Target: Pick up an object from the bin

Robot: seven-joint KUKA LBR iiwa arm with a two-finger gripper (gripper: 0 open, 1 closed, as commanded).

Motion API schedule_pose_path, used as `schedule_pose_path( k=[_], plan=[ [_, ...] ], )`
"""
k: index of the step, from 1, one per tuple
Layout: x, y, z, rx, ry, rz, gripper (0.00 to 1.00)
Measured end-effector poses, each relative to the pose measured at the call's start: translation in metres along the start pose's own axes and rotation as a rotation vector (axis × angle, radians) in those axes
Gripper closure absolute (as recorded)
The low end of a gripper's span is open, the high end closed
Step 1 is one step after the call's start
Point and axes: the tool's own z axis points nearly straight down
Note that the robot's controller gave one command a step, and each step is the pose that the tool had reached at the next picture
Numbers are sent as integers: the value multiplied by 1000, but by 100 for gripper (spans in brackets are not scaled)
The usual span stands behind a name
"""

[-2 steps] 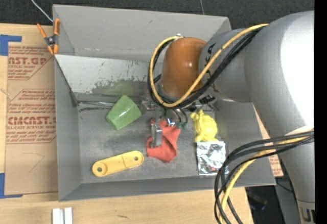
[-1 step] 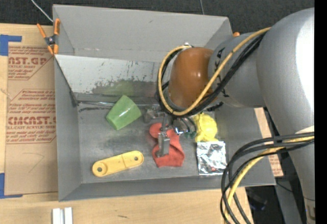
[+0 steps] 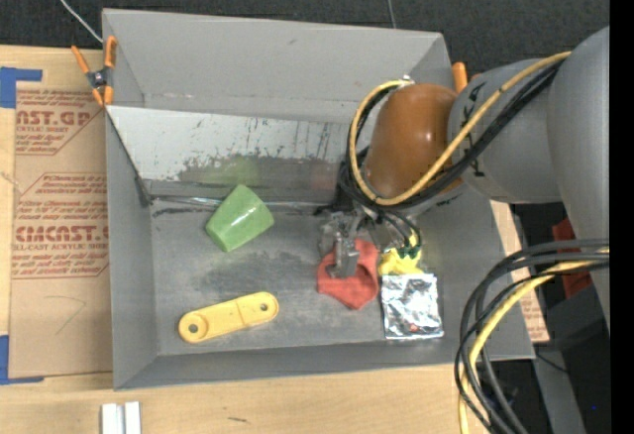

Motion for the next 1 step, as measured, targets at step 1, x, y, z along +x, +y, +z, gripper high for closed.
schedule_pose_path(
  k=[1],
  plan=[
    [0,0,0,0,0,0,100]
  ],
)
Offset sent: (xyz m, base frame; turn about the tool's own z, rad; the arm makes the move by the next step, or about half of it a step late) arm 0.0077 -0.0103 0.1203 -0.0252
